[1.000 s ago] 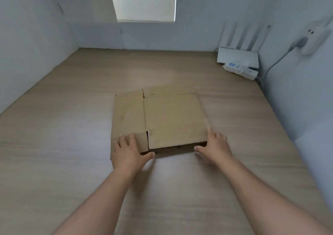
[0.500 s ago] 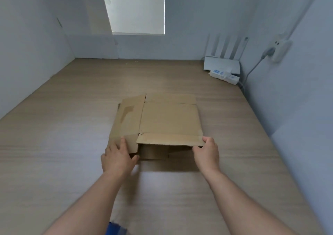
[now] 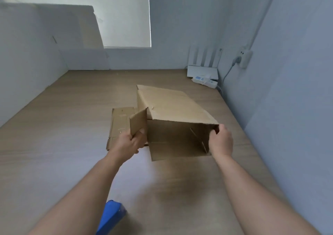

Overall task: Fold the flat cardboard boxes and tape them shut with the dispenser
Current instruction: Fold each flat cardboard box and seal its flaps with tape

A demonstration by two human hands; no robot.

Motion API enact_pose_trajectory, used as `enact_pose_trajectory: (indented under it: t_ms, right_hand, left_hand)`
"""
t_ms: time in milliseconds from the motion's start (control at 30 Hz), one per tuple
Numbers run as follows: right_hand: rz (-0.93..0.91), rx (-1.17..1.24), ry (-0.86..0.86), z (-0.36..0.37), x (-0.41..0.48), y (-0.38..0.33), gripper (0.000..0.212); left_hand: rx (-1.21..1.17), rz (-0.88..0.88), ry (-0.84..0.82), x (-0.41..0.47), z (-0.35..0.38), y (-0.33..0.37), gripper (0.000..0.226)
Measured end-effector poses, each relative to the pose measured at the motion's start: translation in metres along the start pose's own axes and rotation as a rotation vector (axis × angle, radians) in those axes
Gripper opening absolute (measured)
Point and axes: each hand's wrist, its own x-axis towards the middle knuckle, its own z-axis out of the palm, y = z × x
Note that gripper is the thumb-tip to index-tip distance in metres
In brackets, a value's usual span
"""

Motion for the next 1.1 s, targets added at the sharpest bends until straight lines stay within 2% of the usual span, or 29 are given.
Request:
enact_pose_trajectory:
  t_ms: [133,267,367,533,667,733,833,933,1033,1067,1100]
  right_hand:
    - [-0.157,-0.044,0.034,-0.027,-0.009,-0.011,0.017]
    - [-0.393,0.006,0.123,-0.069,-0.019,-0.038,0.022]
    - [-0.506,-0.097,0.051,-0.102,-0.024,-0.054,0.021]
    - [-0.551,-0.269,-0.083,-0.130,-0.039,-0.061,0.020]
    - [-0.549,-0.176,-0.138,-0.137,-0.049,-0.057,0.026]
    - [-0.461,-0.029,-0.354,-0.136,-0.050,-0.056,0.037]
    - [-0.344,0.169,-0.662,-0.128,-0.053,-0.048,0.052]
    - [-0.370,0.242,-0.761,-0.123,-0.050,-0.039,0.050]
    - [-0.371,0.305,-0.768,-0.119,-0.047,-0.034,0.068]
    - [-0.358,0.336,-0.742,-0.116,-0.046,-0.033,0.068]
    - [-0.347,0.369,-0.718,-0.115,-0.045,-0.032,0.067]
  left_hand:
    - [-0.034,-0.057,0.045,-0.036,-0.016,0.040,0.024]
    - [0.178,-0.144,0.165,-0.071,-0.023,0.062,0.023]
    - [0.341,-0.217,0.161,-0.096,-0.019,0.076,0.023]
    - [0.460,-0.310,0.082,-0.131,-0.014,0.097,0.016]
    - [0.410,-0.261,0.110,-0.138,-0.012,0.097,0.018]
    - [0.297,-0.171,0.146,-0.138,-0.012,0.090,0.032]
    - [0.155,-0.100,0.044,-0.140,-0.013,0.078,0.061]
    - [0.130,-0.143,-0.045,-0.139,-0.019,0.065,0.087]
    - [0.176,-0.125,-0.090,-0.135,-0.023,0.054,0.112]
    - [0.193,-0.099,-0.095,-0.131,-0.023,0.051,0.117]
    - [0.197,-0.073,-0.090,-0.129,-0.021,0.051,0.109]
